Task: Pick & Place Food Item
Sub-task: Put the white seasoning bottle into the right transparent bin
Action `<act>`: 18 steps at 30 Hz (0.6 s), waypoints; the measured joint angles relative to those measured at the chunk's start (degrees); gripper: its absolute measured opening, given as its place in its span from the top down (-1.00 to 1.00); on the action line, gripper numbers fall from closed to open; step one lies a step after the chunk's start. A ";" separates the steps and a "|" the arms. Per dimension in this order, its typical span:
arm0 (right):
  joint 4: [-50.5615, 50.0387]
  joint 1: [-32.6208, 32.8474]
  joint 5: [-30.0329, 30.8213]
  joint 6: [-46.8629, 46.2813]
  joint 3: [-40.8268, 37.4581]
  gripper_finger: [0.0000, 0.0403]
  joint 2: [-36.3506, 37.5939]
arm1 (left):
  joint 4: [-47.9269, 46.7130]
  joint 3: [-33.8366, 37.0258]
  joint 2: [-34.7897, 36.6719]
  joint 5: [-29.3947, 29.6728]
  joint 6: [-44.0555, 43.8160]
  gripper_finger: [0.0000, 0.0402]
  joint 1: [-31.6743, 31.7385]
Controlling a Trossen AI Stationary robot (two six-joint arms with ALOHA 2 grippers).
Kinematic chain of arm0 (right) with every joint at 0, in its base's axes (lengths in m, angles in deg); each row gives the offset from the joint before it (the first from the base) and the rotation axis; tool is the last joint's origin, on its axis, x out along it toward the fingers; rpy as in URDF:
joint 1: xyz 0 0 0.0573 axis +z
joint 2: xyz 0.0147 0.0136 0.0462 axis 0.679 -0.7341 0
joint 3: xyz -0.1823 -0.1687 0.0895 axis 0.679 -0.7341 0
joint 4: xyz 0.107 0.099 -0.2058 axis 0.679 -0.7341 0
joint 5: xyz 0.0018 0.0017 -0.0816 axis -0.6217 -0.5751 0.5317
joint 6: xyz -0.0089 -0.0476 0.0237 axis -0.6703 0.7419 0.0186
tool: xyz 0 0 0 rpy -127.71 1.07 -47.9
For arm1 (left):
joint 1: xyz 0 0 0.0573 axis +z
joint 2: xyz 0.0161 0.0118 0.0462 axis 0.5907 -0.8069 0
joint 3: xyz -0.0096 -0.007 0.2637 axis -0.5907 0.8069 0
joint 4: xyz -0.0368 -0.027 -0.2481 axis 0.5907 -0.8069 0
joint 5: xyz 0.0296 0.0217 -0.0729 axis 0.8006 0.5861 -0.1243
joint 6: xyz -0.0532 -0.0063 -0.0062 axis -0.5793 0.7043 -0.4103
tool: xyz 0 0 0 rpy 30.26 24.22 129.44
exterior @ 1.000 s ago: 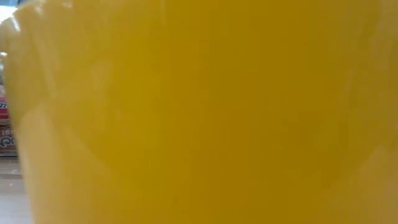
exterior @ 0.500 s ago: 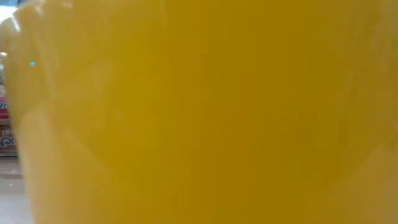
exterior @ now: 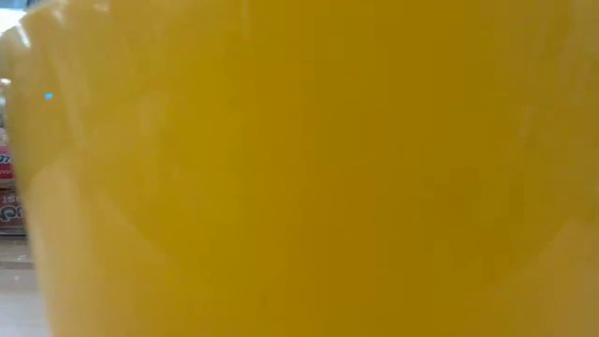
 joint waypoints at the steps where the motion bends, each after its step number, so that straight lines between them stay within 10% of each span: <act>1: 0.40 0.00 -0.01 0.11 0.00 -0.03 -0.42 | 0.00 0.00 0.00 -0.01 0.01 -0.32 0.00; 18: 2.76 0.00 0.06 -0.05 0.02 -0.16 -2.19 | 0.00 -0.01 0.00 -0.02 0.02 -0.32 0.00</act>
